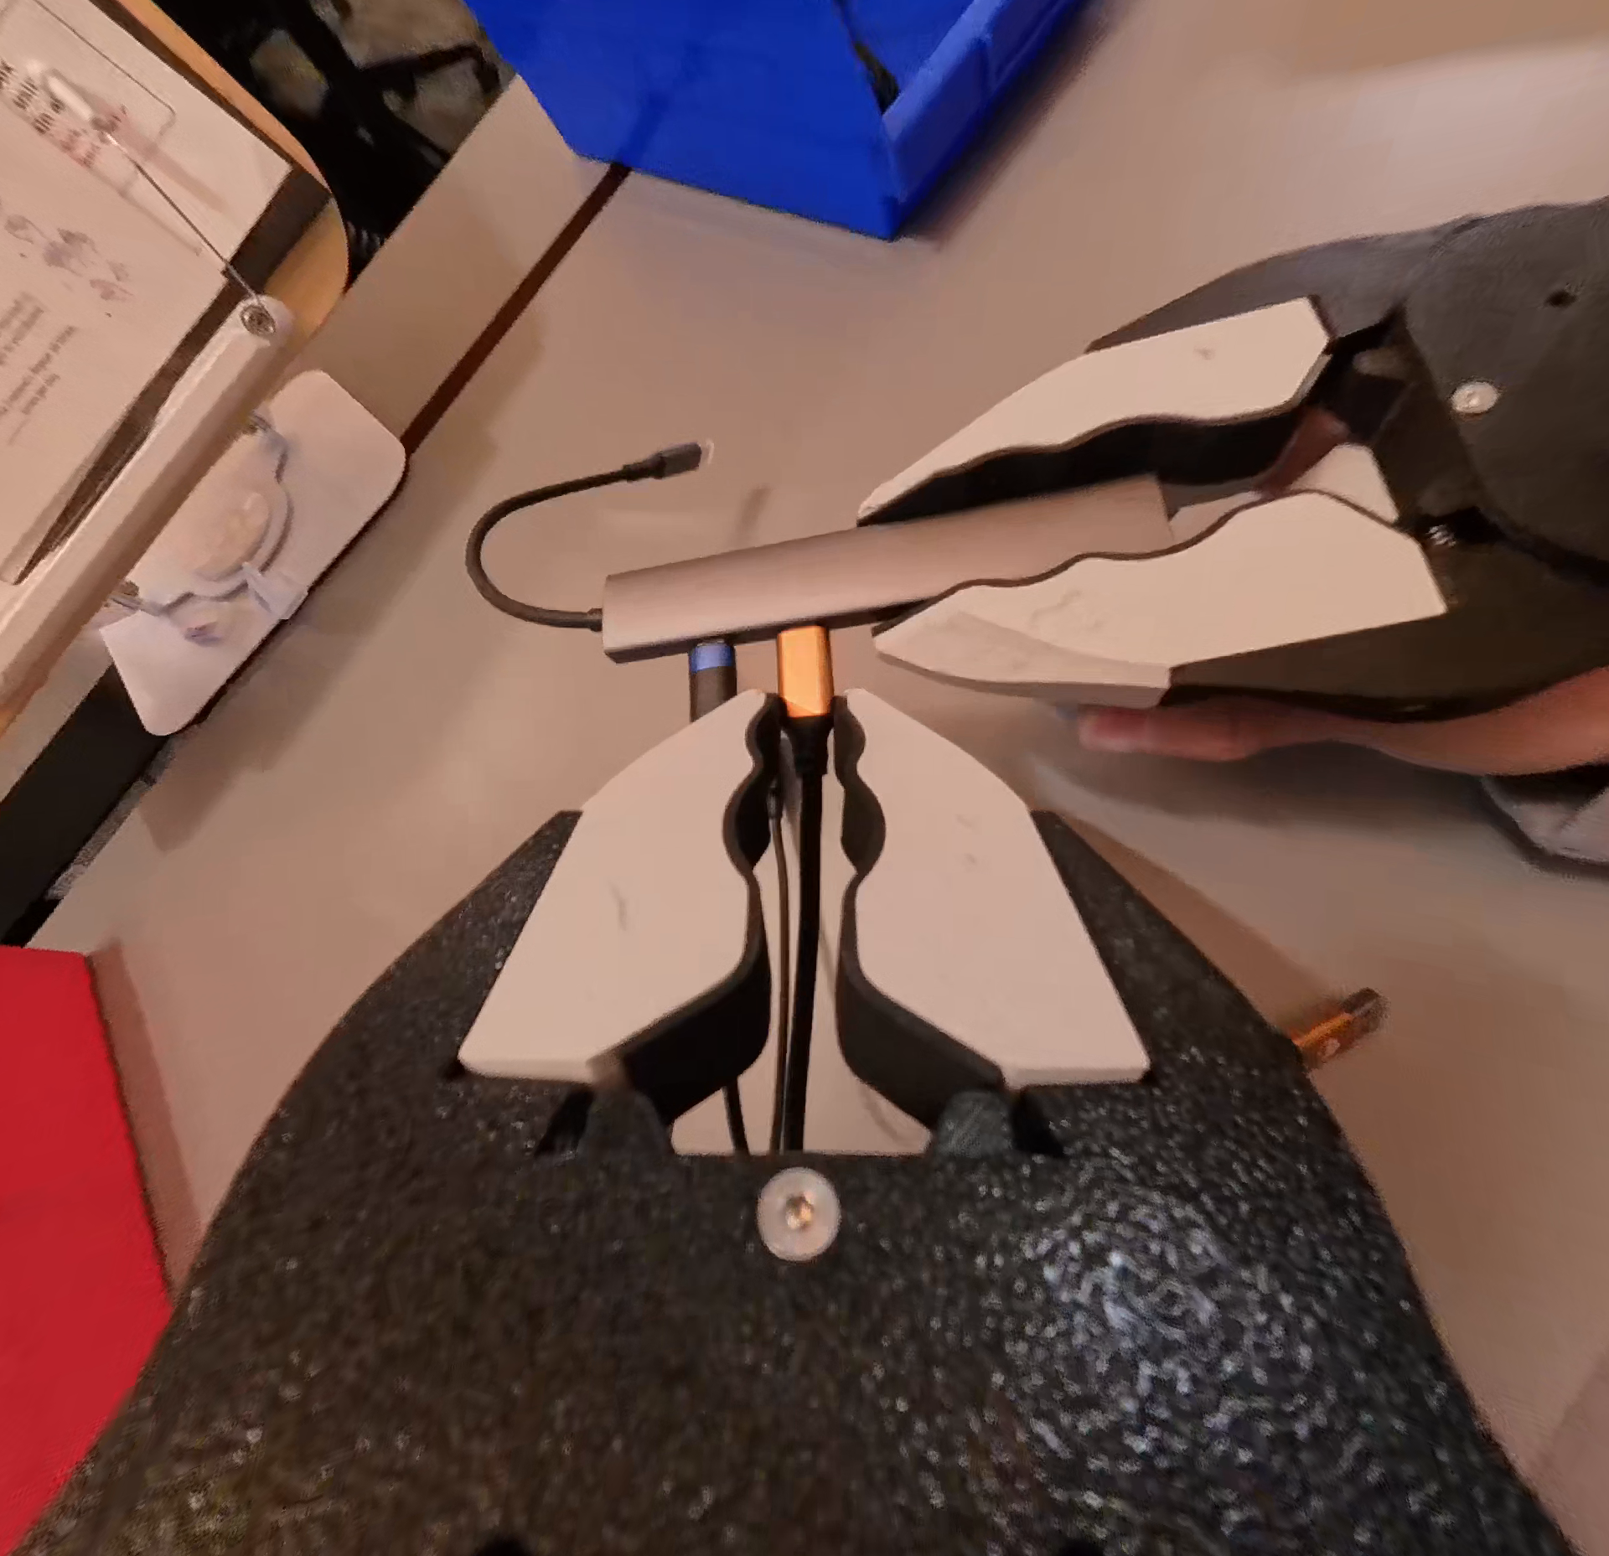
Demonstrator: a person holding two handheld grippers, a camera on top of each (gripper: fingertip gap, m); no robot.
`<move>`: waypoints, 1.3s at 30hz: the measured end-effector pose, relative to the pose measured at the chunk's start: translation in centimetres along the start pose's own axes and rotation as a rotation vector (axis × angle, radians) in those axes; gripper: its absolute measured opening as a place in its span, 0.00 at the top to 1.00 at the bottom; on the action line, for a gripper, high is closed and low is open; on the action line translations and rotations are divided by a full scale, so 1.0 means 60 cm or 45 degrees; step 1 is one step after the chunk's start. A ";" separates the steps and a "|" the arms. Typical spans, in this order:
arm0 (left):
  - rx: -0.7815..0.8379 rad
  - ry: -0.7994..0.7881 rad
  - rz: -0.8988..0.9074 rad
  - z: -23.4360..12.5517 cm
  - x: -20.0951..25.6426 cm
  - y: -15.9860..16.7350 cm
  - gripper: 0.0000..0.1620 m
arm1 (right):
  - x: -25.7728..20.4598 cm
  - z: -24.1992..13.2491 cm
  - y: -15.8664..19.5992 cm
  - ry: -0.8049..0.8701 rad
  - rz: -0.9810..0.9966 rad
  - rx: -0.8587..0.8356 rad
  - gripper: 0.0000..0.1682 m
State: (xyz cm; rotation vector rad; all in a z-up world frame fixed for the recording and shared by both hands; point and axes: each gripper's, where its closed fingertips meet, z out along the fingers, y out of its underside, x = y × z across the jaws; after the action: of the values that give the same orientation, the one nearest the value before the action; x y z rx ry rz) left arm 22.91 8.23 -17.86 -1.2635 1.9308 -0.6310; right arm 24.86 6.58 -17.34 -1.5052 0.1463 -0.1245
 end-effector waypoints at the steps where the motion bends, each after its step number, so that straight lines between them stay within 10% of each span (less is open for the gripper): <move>1: 0.026 -0.003 -0.022 -0.001 0.000 -0.003 0.94 | 0.001 -0.001 -0.001 0.004 0.003 0.007 0.85; 19: 0.583 0.207 -0.228 -0.091 -0.007 -0.047 0.84 | 0.020 -0.028 -0.035 0.158 -0.287 0.154 0.85; 24: 0.603 0.014 -0.461 -0.119 -0.124 0.052 0.80 | 0.033 -0.043 -0.068 0.160 -0.311 0.219 0.85; 30: 0.461 0.046 -0.528 -0.055 -0.117 0.182 0.79 | 0.051 -0.061 -0.139 0.223 -0.323 0.298 0.85; 39: 0.349 0.067 -0.394 -0.024 -0.096 0.188 0.72 | 0.240 -0.104 -0.368 0.552 -0.633 0.355 0.85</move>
State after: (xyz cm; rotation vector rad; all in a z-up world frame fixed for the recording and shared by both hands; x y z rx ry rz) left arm 16.90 18.00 -23.39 -1.3866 1.6325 -1.0568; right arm 38.13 -3.44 4.07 -1.1913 0.0925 -0.8396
